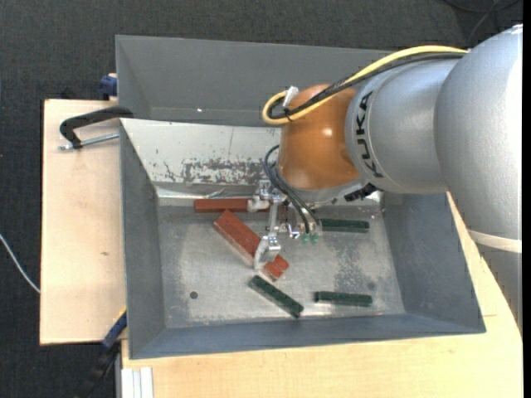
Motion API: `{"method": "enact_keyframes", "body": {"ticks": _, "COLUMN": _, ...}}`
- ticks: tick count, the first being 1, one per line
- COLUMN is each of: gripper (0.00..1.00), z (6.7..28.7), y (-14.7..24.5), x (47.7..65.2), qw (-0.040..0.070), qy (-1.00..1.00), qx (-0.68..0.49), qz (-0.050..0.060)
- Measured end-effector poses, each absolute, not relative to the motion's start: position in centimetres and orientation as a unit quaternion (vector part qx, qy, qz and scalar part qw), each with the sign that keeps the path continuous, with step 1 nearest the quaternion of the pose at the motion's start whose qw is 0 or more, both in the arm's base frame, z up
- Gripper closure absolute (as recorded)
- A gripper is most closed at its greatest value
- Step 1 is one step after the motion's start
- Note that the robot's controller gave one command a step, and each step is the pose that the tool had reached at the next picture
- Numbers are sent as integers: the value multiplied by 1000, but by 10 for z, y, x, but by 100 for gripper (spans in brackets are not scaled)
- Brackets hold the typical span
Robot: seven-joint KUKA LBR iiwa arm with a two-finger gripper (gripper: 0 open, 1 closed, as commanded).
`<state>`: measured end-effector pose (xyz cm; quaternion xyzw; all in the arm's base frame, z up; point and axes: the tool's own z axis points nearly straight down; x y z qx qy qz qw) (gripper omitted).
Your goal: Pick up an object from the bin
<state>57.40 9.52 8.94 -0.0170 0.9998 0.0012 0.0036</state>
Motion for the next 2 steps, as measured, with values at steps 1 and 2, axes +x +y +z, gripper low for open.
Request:
{"method": "enact_keyframes", "body": {"ticks": 1, "gripper": 100, "z": 91, "y": 95, "x": 573, "qw": -1, "qy": 1000, "qx": -20, "qz": 1}}
{"method": "enact_keyframes", "body": {"ticks": 2, "gripper": 100, "z": 91, "y": 95, "x": 573, "qw": -1, "qy": 1000, "qx": -20, "qz": 1}}
